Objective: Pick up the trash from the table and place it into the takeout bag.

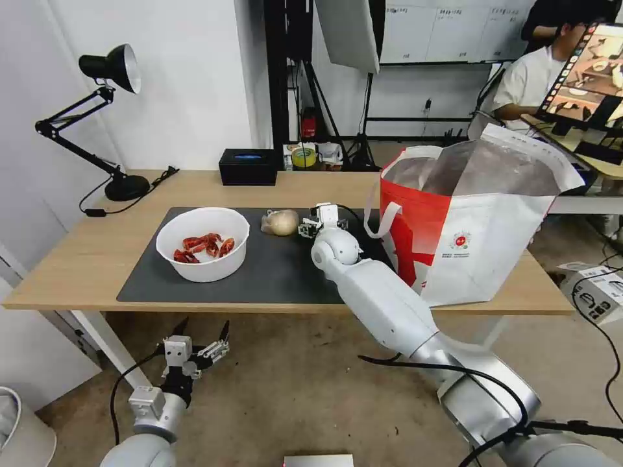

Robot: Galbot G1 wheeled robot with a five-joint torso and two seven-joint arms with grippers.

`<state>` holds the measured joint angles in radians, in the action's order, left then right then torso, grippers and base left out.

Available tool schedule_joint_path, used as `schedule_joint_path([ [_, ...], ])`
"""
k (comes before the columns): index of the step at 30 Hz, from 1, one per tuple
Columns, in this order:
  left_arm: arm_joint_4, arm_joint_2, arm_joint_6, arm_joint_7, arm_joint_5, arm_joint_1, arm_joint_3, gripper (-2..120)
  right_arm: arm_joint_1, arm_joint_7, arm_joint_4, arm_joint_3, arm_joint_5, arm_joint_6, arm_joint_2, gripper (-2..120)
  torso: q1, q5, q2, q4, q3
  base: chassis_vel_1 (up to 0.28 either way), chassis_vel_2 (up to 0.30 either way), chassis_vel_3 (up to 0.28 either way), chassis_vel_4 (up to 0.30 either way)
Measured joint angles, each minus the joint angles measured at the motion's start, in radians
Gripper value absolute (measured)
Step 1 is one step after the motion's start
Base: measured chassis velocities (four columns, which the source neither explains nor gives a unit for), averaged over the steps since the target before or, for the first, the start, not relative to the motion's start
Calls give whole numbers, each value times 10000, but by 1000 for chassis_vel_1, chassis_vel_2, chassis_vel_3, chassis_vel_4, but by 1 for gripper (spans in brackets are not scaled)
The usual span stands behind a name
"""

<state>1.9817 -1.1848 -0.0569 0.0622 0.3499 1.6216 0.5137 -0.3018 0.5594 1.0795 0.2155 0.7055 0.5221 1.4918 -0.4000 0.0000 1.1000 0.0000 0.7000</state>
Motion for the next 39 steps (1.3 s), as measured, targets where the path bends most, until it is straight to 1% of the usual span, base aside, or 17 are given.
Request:
schedule_joint_path([
  [10,-23,-12,-146,-24,-7,77,35,100,112,-205,-83,213,365,194,-150,100,0,0,0,0,0,0,0,0,0],
  [20,-78,-52,-160,-20,-69,75,45,100,153,-397,-356,203,378,196,-5,100,1,0,1,0,-1,0,0,0,0],
  [22,-76,-42,-163,-20,-70,70,45,100,176,-444,-408,185,412,194,7,92,1,0,1,1,-1,0,0,0,0],
  [23,-76,-42,-163,-20,-70,70,45,100,176,-444,-408,185,412,194,7,92,1,0,1,1,-1,0,0,0,0],
  [24,-79,-41,-168,-20,-70,62,45,100,181,-461,-426,176,422,193,13,89,1,0,1,1,-1,0,0,0,0],
  [26,-89,-53,-175,-20,-70,51,42,100,181,-480,-424,172,489,183,11,78,1,1,0,2,-1,0,0,0,0],
  [27,-89,-53,-175,-20,-70,51,42,100,181,-480,-424,172,489,183,11,78,1,1,0,2,-1,0,0,0,0],
  [28,-97,-67,-177,-20,-72,48,31,100,177,-481,-415,172,517,178,-1,75,1,1,1,4,-1,0,0,0,0],
  [30,-122,-102,-182,-20,-81,38,-6,100,166,-485,-401,171,576,166,-20,63,1,1,1,4,-1,0,0,0,0],
  [31,-122,-102,-182,-20,-81,38,-6,100,166,-485,-401,171,576,166,-20,63,1,1,1,4,-1,0,0,0,0],
  [34,-147,-137,-186,-21,-89,17,-25,100,158,-486,-374,171,605,159,-44,50,1,1,1,3,-1,0,0,0,0],
  [35,-147,-137,-186,-21,-89,17,-25,100,158,-486,-374,171,605,159,-44,50,1,1,1,3,-1,0,0,0,0],
  [36,-152,-142,-186,-21,-90,10,-29,100,149,-485,-352,172,606,158,-55,44,1,1,1,2,-1,0,0,0,0],
  [37,-152,-142,-186,-22,-91,8,-31,100,140,-485,-334,172,607,157,-63,43,1,1,1,1,-1,0,0,0,0],
  [38,-154,-143,-187,-22,-91,6,-33,100,128,-490,-299,172,608,153,-80,36,1,1,1,2,-1,0,0,0,0],
  [39,-154,-143,-187,-22,-91,6,-33,100,128,-490,-299,172,608,153,-80,36,1,1,1,2,-1,0,0,0,0],
])
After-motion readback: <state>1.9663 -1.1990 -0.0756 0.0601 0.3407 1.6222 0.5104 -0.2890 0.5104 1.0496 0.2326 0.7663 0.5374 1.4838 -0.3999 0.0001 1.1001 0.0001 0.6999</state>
